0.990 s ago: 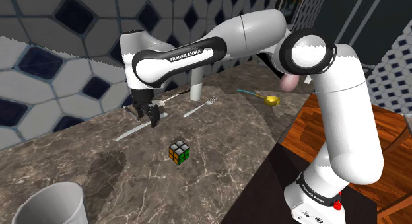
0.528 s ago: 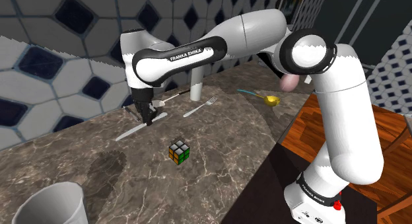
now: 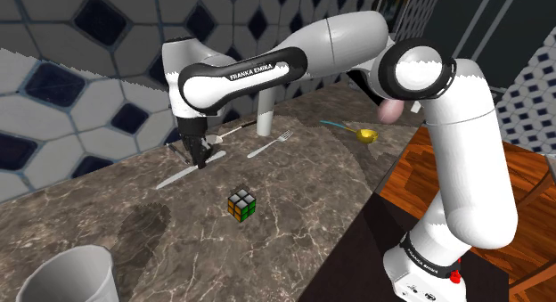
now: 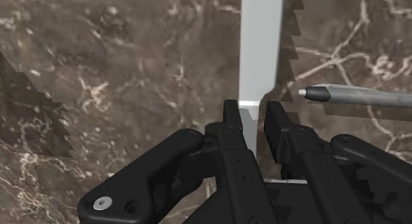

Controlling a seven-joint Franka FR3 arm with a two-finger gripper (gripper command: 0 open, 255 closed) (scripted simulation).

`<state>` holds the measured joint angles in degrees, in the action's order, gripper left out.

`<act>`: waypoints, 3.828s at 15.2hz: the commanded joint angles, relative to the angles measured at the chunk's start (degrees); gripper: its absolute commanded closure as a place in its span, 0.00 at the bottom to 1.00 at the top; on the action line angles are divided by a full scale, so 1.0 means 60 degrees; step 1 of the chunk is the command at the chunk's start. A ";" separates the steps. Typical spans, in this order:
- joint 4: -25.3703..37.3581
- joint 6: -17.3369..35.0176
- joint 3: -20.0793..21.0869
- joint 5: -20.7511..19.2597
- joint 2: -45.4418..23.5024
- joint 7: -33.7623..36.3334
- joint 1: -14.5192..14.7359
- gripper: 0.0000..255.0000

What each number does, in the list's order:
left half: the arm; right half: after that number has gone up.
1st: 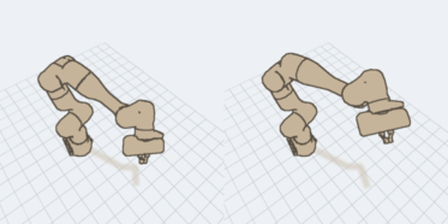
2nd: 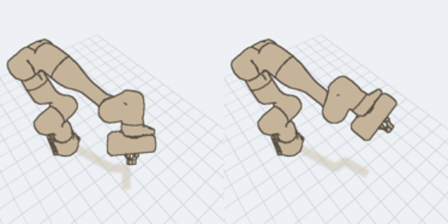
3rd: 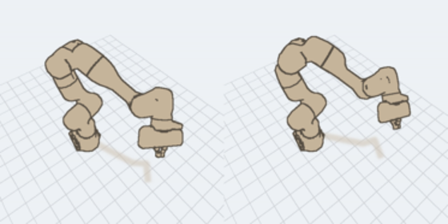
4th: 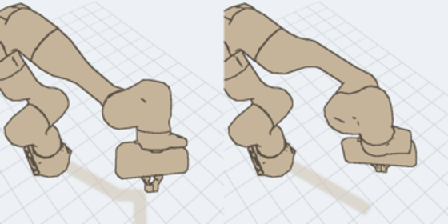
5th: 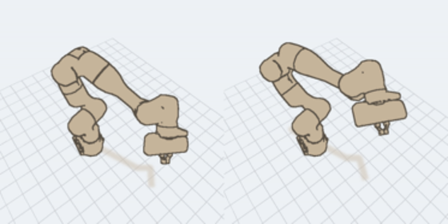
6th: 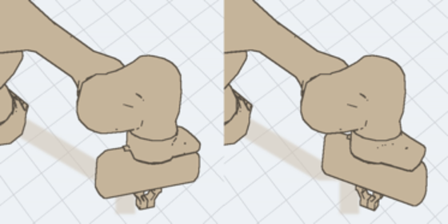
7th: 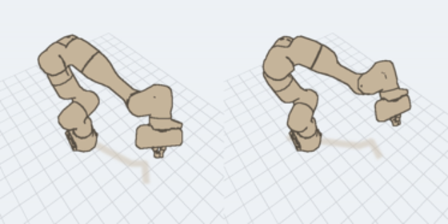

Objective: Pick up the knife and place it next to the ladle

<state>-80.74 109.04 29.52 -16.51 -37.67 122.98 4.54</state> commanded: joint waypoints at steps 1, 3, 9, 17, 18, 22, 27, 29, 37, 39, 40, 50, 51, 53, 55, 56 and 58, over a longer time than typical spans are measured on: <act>0.0137 -0.0194 0.0024 0.0036 0.0051 -0.0020 0.0012 1.00; 0.0272 -0.0400 0.0051 0.0077 0.0132 -0.0043 0.0014 1.00; 0.0754 -0.1049 0.0120 0.0184 0.0326 -0.0108 0.0044 1.00; 0.1597 -0.1991 0.0179 0.0274 0.0462 -0.0182 0.0152 1.00; 0.1721 -0.2116 0.0183 0.0280 0.0468 -0.0191 0.0172 1.00; 0.2240 -0.2610 0.0194 0.0290 0.0461 -0.0221 0.0266 1.00; 0.0429 -0.1941 0.0208 0.0729 0.1655 -0.1123 -0.1024 1.00; -0.0121 -0.1746 0.0171 0.0888 0.2046 -0.1526 -0.1477 1.00; -0.1638 -0.1238 -0.0161 0.1386 0.3213 -0.3249 -0.3024 1.00; -0.1872 -0.1164 -0.0283 0.1470 0.3409 -0.3690 -0.3355 1.00; -0.1970 -0.1133 -0.0349 0.1505 0.3492 -0.3909 -0.3513 1.00; -0.2267 -0.1021 -0.1085 0.1628 0.3800 -0.6034 -0.4919 1.00; -0.2230 -0.1028 -0.1162 0.1621 0.3780 -0.6237 -0.5045 1.00; -0.2119 -0.1053 -0.1315 0.1598 0.3710 -0.6635 -0.5290 1.00; -0.1958 -0.1091 -0.1466 0.1566 0.3604 -0.7026 -0.5527 1.00; -0.1859 -0.1116 -0.1542 0.1547 0.3538 -0.7219 -0.5641 1.00; -0.1622 -0.1178 -0.1692 0.1504 0.3378 -0.7598 -0.5863 1.00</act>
<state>-91.45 102.58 19.81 -7.44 -17.09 78.70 -29.91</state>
